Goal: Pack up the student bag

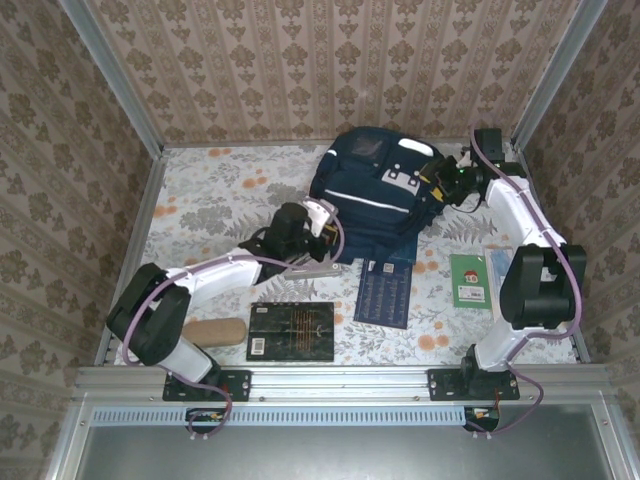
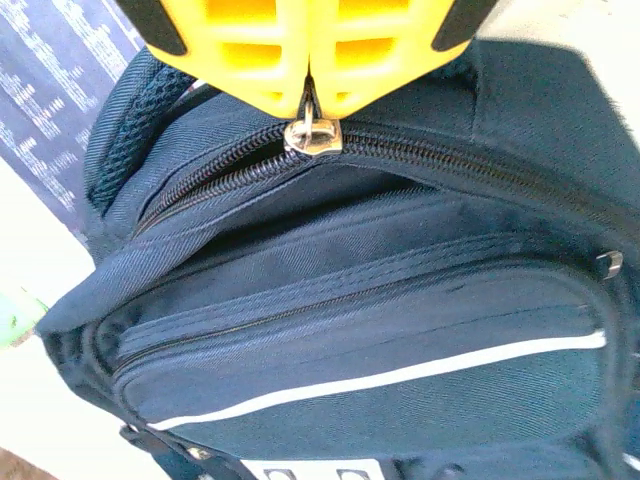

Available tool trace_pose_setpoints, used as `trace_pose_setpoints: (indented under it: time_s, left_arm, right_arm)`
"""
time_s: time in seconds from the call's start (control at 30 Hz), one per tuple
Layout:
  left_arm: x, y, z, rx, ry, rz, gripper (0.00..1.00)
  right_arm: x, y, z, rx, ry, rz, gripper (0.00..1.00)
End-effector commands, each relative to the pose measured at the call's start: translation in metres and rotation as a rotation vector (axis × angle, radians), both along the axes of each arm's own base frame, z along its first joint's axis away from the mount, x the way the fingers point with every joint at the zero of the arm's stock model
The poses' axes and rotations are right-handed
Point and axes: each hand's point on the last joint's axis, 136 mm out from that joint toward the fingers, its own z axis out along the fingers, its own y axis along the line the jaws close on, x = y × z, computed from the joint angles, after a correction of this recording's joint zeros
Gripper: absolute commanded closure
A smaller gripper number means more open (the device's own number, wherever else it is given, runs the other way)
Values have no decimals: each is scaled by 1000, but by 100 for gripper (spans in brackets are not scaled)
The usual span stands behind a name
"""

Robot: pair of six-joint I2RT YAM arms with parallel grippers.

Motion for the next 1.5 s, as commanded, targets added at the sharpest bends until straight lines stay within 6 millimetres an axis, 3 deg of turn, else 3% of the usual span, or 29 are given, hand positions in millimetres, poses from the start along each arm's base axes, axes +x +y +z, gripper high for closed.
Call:
trace_pose_setpoints:
  time_s: [0.0,0.07,0.17,0.3,0.4,0.53,0.67,0.93,1.17,1.4,1.47]
  left_arm:
    - [-3,-21,7,-49,-12,-5,100]
    - [-7,-33,4,-46,-3,-30,100]
    - [-11,-44,3,-62,10,-62,100]
    - [-18,-53,0,-64,23,-97,100]
    - [-24,-58,-2,-63,29,-118,100]
    - [-32,-63,-7,-59,36,-135,100]
    - [-37,-66,-11,-56,41,-142,100]
    - [-41,-68,-11,-55,36,-147,100]
    - [-43,-70,-14,-42,37,-148,100]
    - [-41,-70,-14,-47,34,-138,100]
    - [-41,-71,-13,-48,34,-140,100]
  right_arm:
    - [-28,-3,2,-57,35,-33,47]
    - [-44,1,-1,-47,53,-58,47]
    - [-66,23,-4,-17,50,-44,49]
    - [-94,60,-27,17,122,-19,53]
    - [-111,74,-36,28,151,-24,57]
    - [-115,75,-54,28,163,-40,58]
    - [-105,82,-69,44,194,-26,63]
    - [-109,78,-93,49,248,-95,61]
    - [-101,80,-99,52,276,-112,59]
    - [-123,68,-94,32,282,-170,57]
    - [-130,62,-101,7,299,-187,57]
